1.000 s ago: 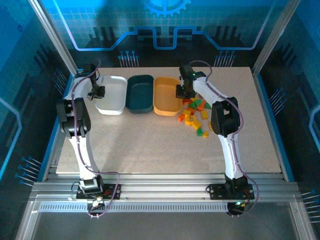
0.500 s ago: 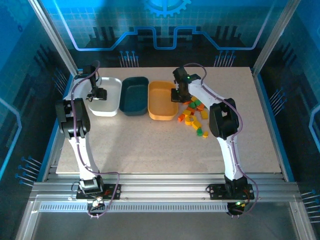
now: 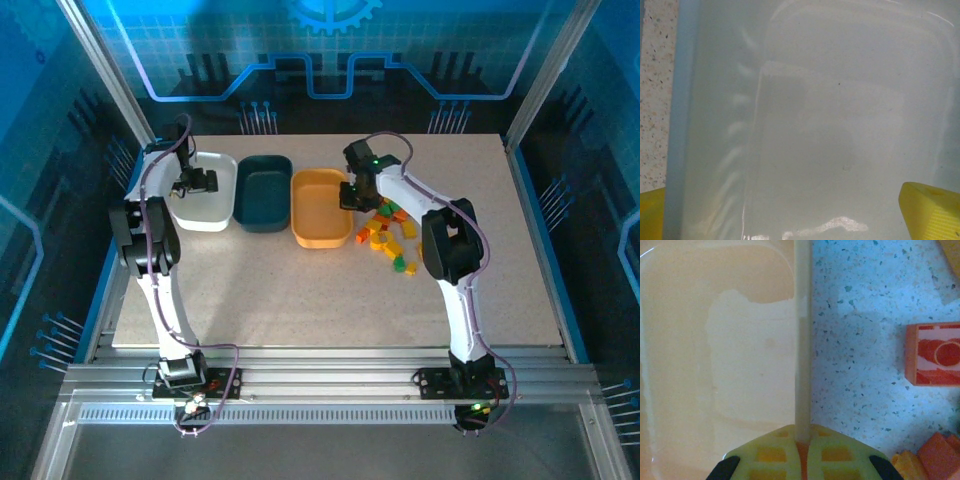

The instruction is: Sort the legos into containers by color

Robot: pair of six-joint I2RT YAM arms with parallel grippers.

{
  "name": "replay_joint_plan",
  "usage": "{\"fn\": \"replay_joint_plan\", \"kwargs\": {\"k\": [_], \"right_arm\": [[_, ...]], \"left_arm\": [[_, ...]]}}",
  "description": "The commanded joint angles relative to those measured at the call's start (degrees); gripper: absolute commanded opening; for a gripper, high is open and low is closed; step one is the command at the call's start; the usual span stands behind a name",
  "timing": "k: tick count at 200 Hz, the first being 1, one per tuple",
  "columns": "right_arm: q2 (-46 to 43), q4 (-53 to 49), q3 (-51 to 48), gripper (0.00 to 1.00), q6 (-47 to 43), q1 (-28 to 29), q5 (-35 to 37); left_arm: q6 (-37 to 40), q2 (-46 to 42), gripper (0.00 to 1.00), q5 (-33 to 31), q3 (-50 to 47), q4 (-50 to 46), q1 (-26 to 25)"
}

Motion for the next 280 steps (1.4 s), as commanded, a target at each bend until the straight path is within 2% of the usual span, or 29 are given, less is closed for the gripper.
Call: {"fn": "replay_joint_plan", "kwargs": {"k": [1,52,88,134,158,194,223,244,253,266,280], "right_arm": [[-2.5,1.15,-0.69,0.02,1.43,0.48,0.88],[-1.08,-0.34,1.75,0.02,0.18,-1.16,0.07],[-1.24,-0.31,1.97,0.02,-0.44,-1.61,-0.09],[0.51,-0.63,4.86,0.02,-0.71,-3.11,1.14],[2.04,-0.02,6.6,0.02,0.19,-3.14,0.31],[4.59,0.09,10.0,0.04,0.76,-2.32,-0.65],[7.34,-1.51,12.69,0.06,-0.32,-1.62,-0.71],[7.71,-1.03,12.18,0.07,0.0,-1.44,-1.51],[7.73,-1.09,11.93,0.14,0.0,-1.45,-1.78],[7.18,-1.18,11.35,0.38,0.0,-1.65,-2.39],[5.79,-0.32,9.99,0.51,-0.09,-2.11,-3.86]], "left_arm": [[-2.16,-0.14,0.99,1.26,-0.51,-1.73,0.62],[-0.68,-3.36,0.99,-0.85,-4.52,3.34,1.12],[-0.76,-9.32,0.99,1.27,-7.01,7.67,1.53],[-6.86,-19.63,0.99,1.62,-8.44,10.15,1.58],[-14.1,-26.56,0.99,8.39,-11.62,11.12,1.44],[-26.19,-38.61,0.99,18.21,-26.05,20.32,-1.01],[-30.7,-46.51,0.99,24.52,-35.66,26.53,-5.46],[-32.93,-51.7,0.99,26.13,-40.8,29.49,-8.26],[-33.16,-52.84,0.99,26.07,-41.34,28.83,-9.36],[-32.85,-53.77,0.99,27.35,-40.92,27.28,-10.52],[-33.4,-55.05,0.99,27.92,-41.37,27.18,-11.59]]}}
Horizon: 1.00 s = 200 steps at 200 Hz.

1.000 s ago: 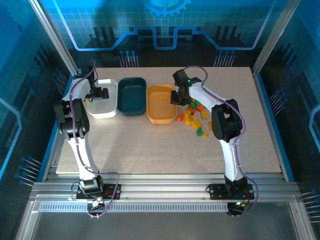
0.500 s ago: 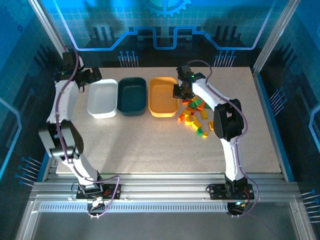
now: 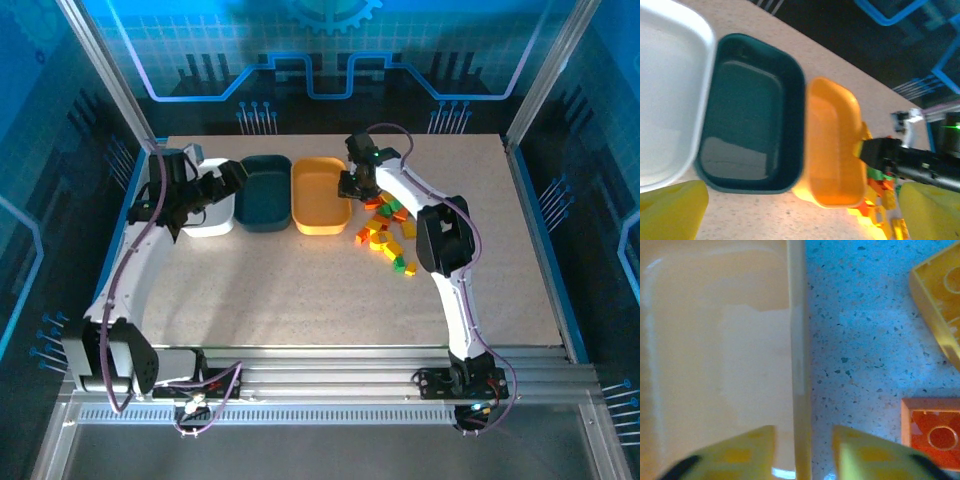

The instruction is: Sort the legos into containers by color

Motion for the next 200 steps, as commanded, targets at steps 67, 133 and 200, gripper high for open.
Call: {"fn": "replay_joint_plan", "kwargs": {"k": [67,133,200], "right_arm": [[-21.14,-0.2,-14.59,0.61,-4.37,-2.85,2.76],[-39.34,1.31,-48.4,0.66,-9.09,-3.59,9.69],[-33.55,0.57,-48.29,0.71,-13.42,-3.26,10.98]], "left_arm": [[-8.25,-10.09,0.99,5.44,-10.43,10.51,-11.42],[-11.85,-5.98,0.99,2.43,-24.73,29.83,-34.77],[-4.83,-4.45,0.99,4.68,-20.06,23.92,-36.57]]}}
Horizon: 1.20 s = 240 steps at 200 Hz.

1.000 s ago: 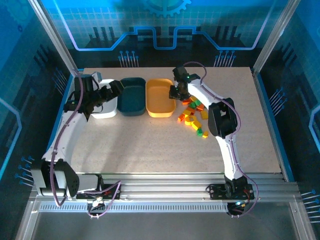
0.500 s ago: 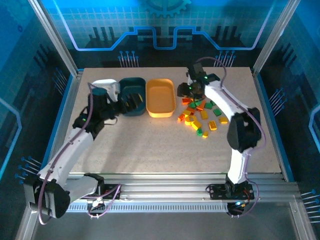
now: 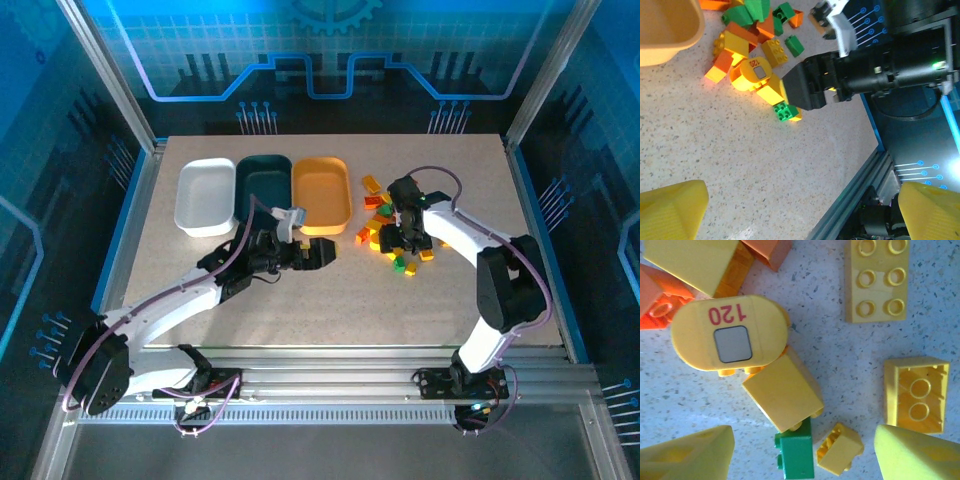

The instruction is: Sort the legos into containers by color

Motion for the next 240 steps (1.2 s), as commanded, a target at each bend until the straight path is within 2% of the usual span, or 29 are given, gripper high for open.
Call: {"fn": "replay_joint_plan", "kwargs": {"k": [1,58,106,135,147,165,177,197,240], "right_arm": [[3.39,0.2,1.97,0.71,-2.42,0.04,0.42],[10.68,-0.81,7.45,0.65,-4.49,0.31,-0.67],[12.08,-0.37,7.01,0.45,-4.33,0.2,-0.07],[10.77,-0.14,5.91,0.43,-4.26,0.3,-0.56],[10.62,0.04,5.44,0.38,-4.07,0.39,-0.11],[10.21,0.12,4.95,0.4,-3.8,0.36,-0.22],[9.75,-0.2,4.77,0.48,-3.62,0.48,0.12],[8.18,-0.15,3.97,0.5,-3.47,0.65,0.09],[7.95,0.23,2.66,0.43,-3.29,0.64,-0.56]], "left_arm": [[3.9,-0.3,0.99,1.25,3.11,-1.24,-0.11],[5.21,-2.1,0.99,0.49,3.69,-3.65,0.0],[6.08,-1.77,0.99,0.24,4.74,-5.48,-0.05],[6.88,-0.86,0.99,0.26,5.74,-6.06,0.05],[6.76,-0.32,0.99,0.59,6.06,-5.81,-0.01],[6.54,0.22,0.99,0.81,6.2,-5.52,-0.02],[6.48,0.36,0.99,0.88,6.23,-5.54,0.04],[6.64,0.27,0.99,0.81,5.98,-5.53,0.03],[6.18,0.62,0.99,0.89,5.21,-4.66,-0.01]]}}
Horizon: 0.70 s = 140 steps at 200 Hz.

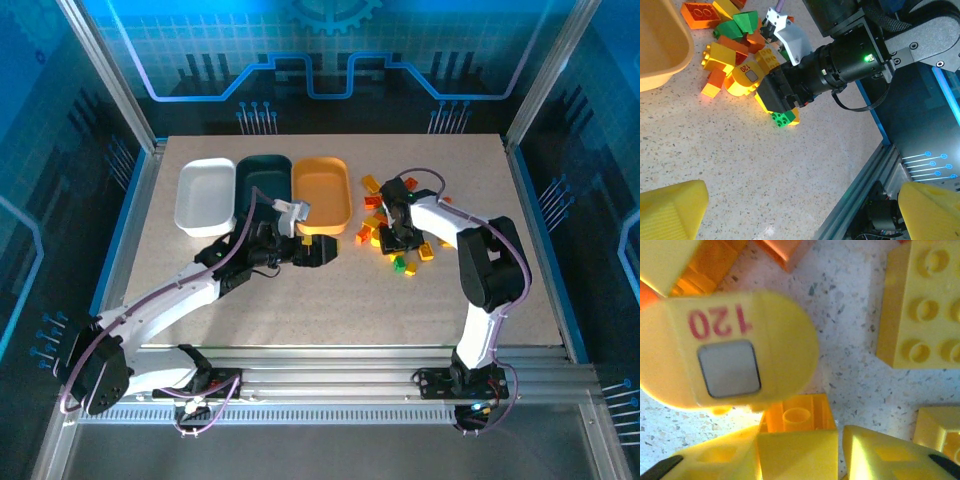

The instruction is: Sort the legos into containers by color

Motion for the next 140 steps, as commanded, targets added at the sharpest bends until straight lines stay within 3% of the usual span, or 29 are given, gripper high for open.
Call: {"fn": "replay_joint_plan", "kwargs": {"k": [1,35,55,65,81,98,122,140], "right_arm": [[-1.03,-0.83,-0.93,0.42,0.46,0.46,-0.15],[-3.55,0.5,-1.97,0.31,0.99,0.48,1.0],[-6.44,0.31,-1.26,0.29,2.0,0.5,2.7],[-8.63,-0.17,-0.23,0.28,2.75,0.67,3.42],[-11.15,-1.27,2.29,0.28,3.73,2.1,5.47],[-10.93,-2.66,6.81,0.28,4.45,5.96,6.51],[-4.15,-2.25,15.12,0.28,5.03,11.51,4.29],[3.56,-2.23,23.91,0.28,4.22,14.93,4.59]], "left_arm": [[0.65,0.51,0.99,0.77,0.67,0.57,0.01],[1.16,0.38,0.99,0.94,1.09,-0.36,-0.01],[2.05,-0.09,0.99,0.05,2.1,-1.81,0.04],[2.17,-1.06,0.99,-3.07,2.31,-3.12,0.21],[-0.16,-5.29,0.99,-16.05,-0.29,-4.21,1.12],[-6.7,-8.77,0.99,-19.95,-4.18,-5.26,7.59],[-16.0,-11.1,0.99,-14.84,-9.5,-7.35,18.98],[-18.36,-12.11,0.99,-12.05,-12.77,-8.42,23.51]]}}
